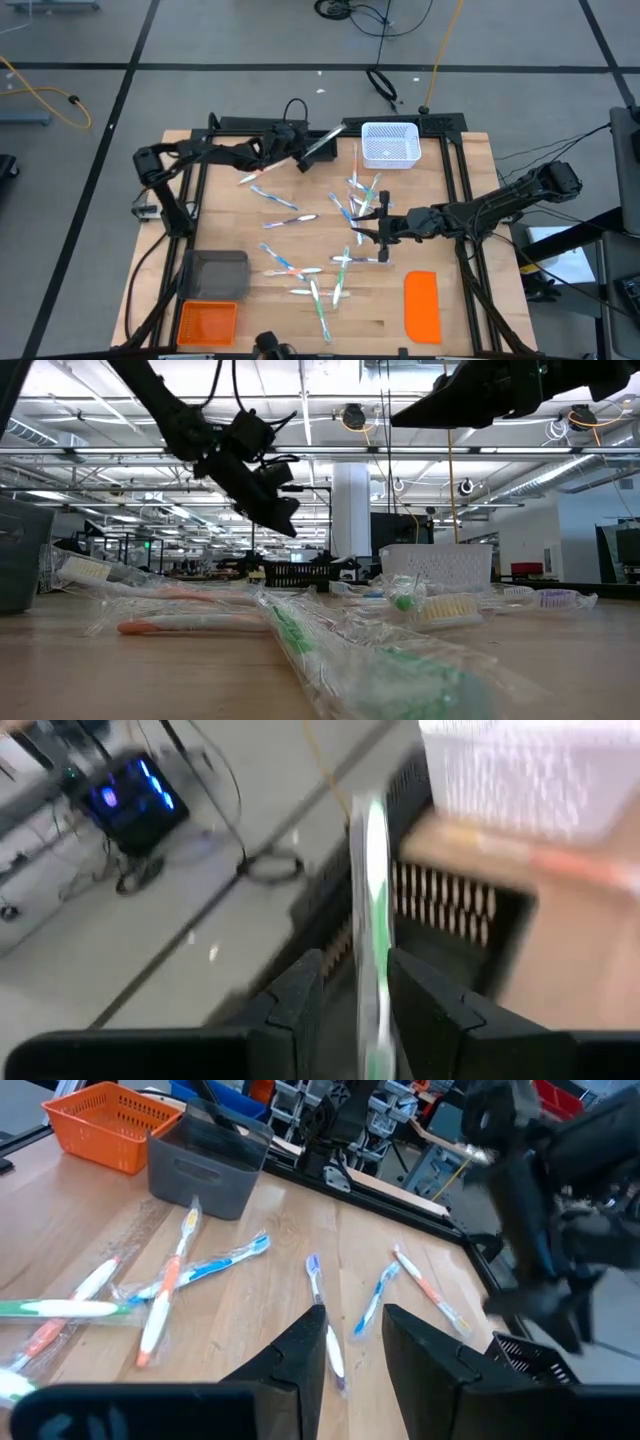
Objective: Pick & Place Toothbrushes
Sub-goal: Put the orange toothbrush into the white bin
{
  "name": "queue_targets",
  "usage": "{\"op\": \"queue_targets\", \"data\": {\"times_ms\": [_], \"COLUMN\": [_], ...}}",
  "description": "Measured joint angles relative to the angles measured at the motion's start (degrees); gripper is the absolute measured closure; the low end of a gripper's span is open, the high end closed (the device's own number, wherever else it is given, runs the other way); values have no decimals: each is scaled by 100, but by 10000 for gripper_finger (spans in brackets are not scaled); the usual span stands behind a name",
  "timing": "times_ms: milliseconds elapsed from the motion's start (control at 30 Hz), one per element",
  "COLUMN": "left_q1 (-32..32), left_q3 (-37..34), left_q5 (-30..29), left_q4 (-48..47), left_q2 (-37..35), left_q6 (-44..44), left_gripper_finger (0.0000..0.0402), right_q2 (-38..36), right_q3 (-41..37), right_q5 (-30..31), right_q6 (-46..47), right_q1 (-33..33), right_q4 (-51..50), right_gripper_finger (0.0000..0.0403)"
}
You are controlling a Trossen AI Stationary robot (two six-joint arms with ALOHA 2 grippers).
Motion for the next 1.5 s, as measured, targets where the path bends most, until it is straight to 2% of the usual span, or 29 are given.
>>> {"op": "queue_targets", "data": {"times_ms": [167,367,633,900,1067,1367,1500], "left_q1": [51,162,352,606,680,708,739], "left_q3": [0,-1,-2,-20,-336,-834,-931], "left_q5": [5,263,146,150,335,289,359], "left_q4": [-2113,-3196,-3393,-4395,-4444,-4072,-4079], "left_q2": [-633,-793,-524,-523,-523,-552,-556], "left_q6": [-3,-226,-381,-643,-629,-833,-852], "left_gripper_finger": [284,284,284,283,279,194,176], "right_q2": [1,0,0,2,2,2,2], "right_q3": [0,0,0,0,0,0,0], "right_q5": [0,6,4,4,4,4,4], "right_q6": [51,23,28,35,30,-95,-93], "right_q1": [0,-4,-2,-2,-2,-6,-6], "right_q4": [-72,-32,-54,-98,-85,-16,-17], "right_gripper_finger": [307,307,307,307,307,307,307]}}
